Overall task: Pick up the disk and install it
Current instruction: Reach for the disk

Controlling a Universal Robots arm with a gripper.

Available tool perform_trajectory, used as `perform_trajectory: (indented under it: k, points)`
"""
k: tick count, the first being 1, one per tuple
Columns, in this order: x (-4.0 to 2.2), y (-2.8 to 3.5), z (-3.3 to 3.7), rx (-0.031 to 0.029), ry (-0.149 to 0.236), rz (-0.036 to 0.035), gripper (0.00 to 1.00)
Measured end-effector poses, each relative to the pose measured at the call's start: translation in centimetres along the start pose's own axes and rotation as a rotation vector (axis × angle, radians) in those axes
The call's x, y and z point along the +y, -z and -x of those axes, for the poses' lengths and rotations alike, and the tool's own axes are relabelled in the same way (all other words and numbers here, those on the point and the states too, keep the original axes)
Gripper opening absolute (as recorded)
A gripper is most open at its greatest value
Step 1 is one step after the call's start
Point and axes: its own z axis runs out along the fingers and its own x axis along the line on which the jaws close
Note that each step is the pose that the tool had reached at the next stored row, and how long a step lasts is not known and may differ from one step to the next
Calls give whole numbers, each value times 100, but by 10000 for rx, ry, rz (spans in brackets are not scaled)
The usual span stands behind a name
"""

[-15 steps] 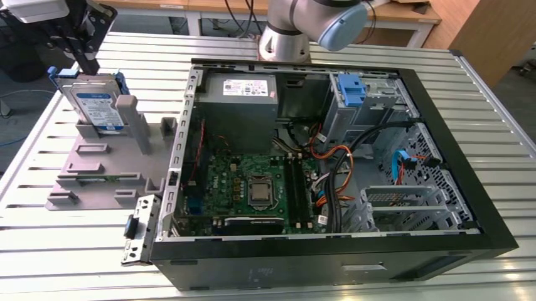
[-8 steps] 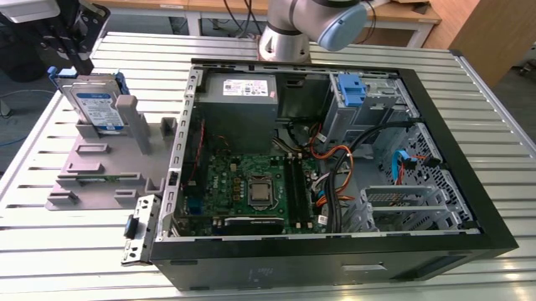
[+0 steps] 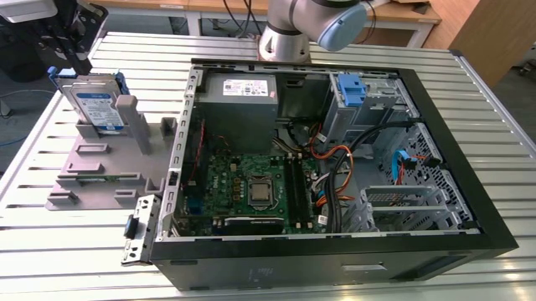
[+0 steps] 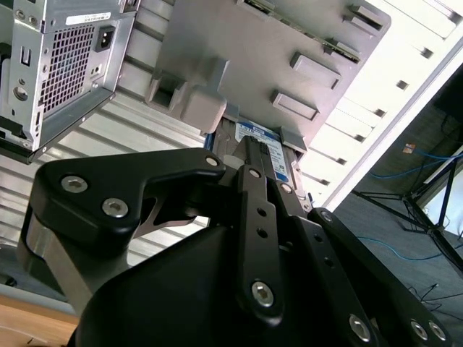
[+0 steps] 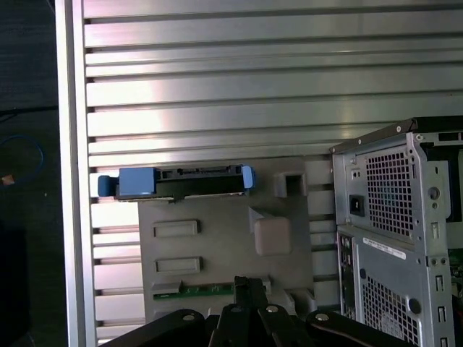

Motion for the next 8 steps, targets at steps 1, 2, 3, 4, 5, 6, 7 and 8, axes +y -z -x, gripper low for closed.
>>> perform_trajectory:
  k: [1,2,3,4,5,6,7,8]
  points:
    - [0,0,0,1,0,0,11]
    - [0,0,0,0,0,0,11]
    - [0,0,0,0,0,0,11]
    - [0,0,0,0,0,0,11]
    - [0,0,-2,0,0,0,11]
    - [-1,0,-4,1,-1,-1,11]
    - [-1,1,-9,1,-1,-1,11]
    - [-1,0,-14,0,-1,0,11]
